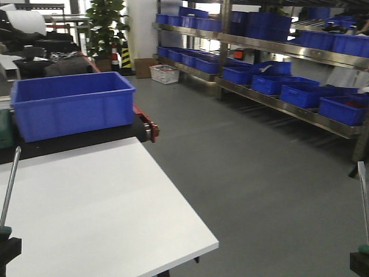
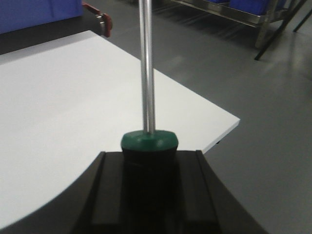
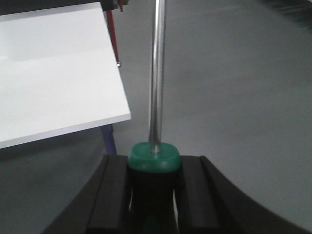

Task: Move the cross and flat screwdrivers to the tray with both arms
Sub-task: 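Drive the base away from the table holding both screwdrivers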

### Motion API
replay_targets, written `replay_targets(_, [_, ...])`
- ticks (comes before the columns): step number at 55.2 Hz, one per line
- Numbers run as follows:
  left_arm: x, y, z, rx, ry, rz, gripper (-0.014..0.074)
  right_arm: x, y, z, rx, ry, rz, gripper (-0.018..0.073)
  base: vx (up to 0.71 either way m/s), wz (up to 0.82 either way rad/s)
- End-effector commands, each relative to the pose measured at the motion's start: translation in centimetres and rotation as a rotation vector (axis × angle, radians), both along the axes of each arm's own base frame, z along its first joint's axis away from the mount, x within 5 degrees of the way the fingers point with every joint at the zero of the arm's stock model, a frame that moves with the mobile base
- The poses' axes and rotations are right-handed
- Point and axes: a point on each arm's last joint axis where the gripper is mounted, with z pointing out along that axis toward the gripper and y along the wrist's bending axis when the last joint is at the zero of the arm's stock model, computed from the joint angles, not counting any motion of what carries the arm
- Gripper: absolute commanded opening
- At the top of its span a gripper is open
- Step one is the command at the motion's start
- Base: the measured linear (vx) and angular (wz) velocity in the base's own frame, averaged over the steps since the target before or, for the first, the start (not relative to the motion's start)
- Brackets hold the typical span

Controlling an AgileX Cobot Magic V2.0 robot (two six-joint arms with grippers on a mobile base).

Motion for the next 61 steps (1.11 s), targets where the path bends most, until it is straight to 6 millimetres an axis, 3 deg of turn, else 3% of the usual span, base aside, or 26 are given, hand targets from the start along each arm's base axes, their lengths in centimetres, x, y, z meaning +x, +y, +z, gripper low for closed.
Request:
replay_targets(1, [0.16,0.01,1.96,-0.046,-0.119,0.014,-0.0003,0.18,-0.02,1.92,0.015,-0.126,-0.003,-0.0008,-0.02,-0.56])
replay_targets(61, [0.16,0.01,1.96,-0.046,-0.119,0.014,-0.0003,0.18,-0.02,1.92,0.015,-0.126,-0.003,-0.0008,0.14,-0.58])
